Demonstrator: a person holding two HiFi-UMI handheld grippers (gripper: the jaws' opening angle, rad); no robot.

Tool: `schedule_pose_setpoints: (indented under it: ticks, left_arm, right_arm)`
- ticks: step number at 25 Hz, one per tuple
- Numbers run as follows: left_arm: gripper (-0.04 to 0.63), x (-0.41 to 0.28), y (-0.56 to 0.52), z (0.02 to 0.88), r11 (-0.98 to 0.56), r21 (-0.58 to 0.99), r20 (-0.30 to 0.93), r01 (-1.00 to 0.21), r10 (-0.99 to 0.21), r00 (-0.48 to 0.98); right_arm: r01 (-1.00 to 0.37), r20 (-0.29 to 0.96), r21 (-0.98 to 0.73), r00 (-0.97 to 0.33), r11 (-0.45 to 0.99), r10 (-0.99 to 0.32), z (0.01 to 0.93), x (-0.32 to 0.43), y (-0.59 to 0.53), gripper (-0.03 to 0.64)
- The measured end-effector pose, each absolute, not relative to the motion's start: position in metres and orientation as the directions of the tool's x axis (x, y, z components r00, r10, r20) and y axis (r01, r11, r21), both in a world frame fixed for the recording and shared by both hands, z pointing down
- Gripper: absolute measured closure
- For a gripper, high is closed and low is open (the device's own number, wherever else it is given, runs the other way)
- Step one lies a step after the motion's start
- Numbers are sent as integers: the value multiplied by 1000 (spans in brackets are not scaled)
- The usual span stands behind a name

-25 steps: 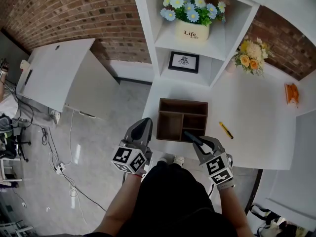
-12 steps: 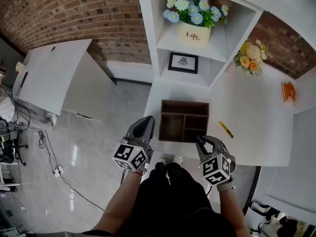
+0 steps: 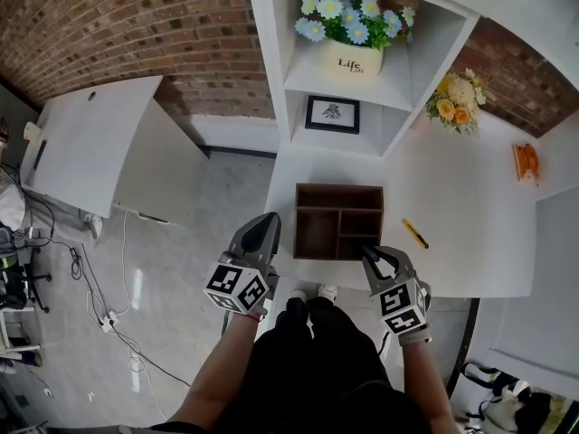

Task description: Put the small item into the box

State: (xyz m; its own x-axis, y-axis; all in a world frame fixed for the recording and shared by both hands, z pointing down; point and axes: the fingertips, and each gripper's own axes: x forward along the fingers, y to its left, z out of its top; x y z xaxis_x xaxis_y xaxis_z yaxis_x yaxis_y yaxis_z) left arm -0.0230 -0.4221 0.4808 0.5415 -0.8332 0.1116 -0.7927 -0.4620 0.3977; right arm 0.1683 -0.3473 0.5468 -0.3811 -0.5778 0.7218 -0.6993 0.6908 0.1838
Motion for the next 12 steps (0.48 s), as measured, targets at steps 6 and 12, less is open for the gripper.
schedule_pose_setpoints:
  ticks: [6, 12]
  left_arm:
    - [594, -19, -422, 482, -473, 394, 118, -788, -824, 554]
    - [594, -17, -421, 483, -479, 394, 122, -785, -819, 561]
  right_arm:
    - [-754, 679, 104, -424, 649, -600, 543, 169, -349, 535]
    - [-771, 659, 64, -445, 634, -607, 541, 170, -347, 513]
